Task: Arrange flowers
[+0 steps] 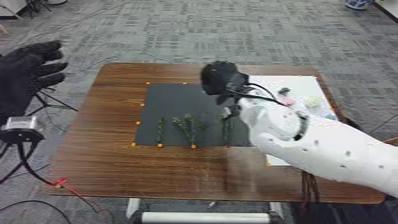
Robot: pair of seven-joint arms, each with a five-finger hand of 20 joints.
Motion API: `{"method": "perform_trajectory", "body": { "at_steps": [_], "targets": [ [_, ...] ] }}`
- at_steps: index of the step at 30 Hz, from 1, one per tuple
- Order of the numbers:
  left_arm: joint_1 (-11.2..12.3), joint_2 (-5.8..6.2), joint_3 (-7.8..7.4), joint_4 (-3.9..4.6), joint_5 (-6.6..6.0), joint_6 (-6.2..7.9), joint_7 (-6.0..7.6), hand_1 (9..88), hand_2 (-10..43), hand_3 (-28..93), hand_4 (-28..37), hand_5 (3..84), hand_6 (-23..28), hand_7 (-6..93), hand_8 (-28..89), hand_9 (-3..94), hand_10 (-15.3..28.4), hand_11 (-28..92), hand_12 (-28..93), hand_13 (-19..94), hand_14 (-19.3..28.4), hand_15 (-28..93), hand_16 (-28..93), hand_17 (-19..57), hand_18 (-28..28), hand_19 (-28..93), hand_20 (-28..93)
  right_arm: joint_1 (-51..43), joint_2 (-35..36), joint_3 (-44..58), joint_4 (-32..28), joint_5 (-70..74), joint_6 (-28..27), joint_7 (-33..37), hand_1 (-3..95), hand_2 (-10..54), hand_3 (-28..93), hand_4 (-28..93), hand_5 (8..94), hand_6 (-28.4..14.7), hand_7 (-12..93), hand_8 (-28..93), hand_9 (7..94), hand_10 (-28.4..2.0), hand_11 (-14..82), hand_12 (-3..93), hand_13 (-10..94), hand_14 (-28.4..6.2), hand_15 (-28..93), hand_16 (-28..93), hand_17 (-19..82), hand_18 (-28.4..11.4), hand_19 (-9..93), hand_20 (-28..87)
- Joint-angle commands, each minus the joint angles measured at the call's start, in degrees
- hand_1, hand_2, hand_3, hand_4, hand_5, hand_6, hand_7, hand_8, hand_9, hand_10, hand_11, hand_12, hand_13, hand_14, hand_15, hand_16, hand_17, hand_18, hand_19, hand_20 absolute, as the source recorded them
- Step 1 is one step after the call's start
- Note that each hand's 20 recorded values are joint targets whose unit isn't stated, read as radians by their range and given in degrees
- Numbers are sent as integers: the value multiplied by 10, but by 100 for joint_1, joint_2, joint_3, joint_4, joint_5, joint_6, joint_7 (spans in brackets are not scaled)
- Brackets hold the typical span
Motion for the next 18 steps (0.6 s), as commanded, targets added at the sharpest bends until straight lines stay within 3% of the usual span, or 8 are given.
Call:
{"method": "perform_trajectory", "body": {
  "at_steps": [1, 6, 8, 11, 16, 18],
  "targets": [
    [-278, 232, 86, 24, -23, 3, 43, 241, -60, 694, -283, 236, 25, 277, -124, 158, 106, 297, 147, 92, 136, 465, -66, -101, 199, 391, 124, 692, -1599, -1179, 367, -199, -128, -92, 557, -95, 781, -283, 771, 46, 411, -35, 903, -34, 143, 447, 726, -42, 723, 419, 400, -190, 901, 535],
    [-305, 275, 88, 2, -6, 13, 91, 241, -61, 695, -283, 237, 25, 277, -124, 158, 106, 296, 147, 93, 136, 465, -66, -101, 199, 392, 124, 913, -2178, -1616, 667, -312, -95, -27, 553, -95, 789, -283, 770, 46, 412, -36, 905, -35, 141, 450, 717, -46, 729, 426, 395, -192, 898, 539],
    [-364, 307, 160, 12, -9, 56, 128, 241, -61, 694, -283, 237, 25, 277, -124, 158, 106, 296, 147, 93, 136, 465, -66, -101, 199, 392, 124, 1001, -2370, -1769, 808, -309, -7, 18, 553, -95, 788, -283, 771, 47, 412, -38, 907, -35, 140, 447, 716, -47, 731, 425, 394, -192, 898, 540],
    [-524, 393, 298, 64, -4, 14, 127, 242, -60, 694, -283, 237, 25, 276, -124, 158, 106, 295, 147, 93, 137, 465, -65, -100, 199, 391, 124, 1158, -2581, -1987, 973, -414, 165, 213, 549, -95, 791, -283, 772, 49, 415, -41, 910, -35, 139, 441, 717, -47, 735, 418, 396, -192, 898, 541],
    [-551, 437, 332, 58, -4, 50, 186, 242, -60, 693, -283, 238, 25, 276, -123, 158, 106, 294, 147, 93, 136, 465, -66, -100, 199, 391, 124, 1247, -2836, -2075, 1168, -493, 167, 357, 549, -95, 793, -283, 776, 50, 412, -45, 913, -35, 138, 436, 720, -49, 741, 409, 396, -194, 899, 543],
    [-646, 460, 415, 90, -8, 22, 193, 241, -60, 694, -283, 238, 25, 275, -123, 158, 106, 294, 148, 93, 136, 464, -66, -100, 199, 391, 124, 1223, -2920, -2084, 1293, -509, 122, 404, 547, -95, 793, -283, 776, 51, 412, -45, 914, -35, 137, 436, 719, -49, 742, 408, 396, -194, 899, 544]
  ]
}}
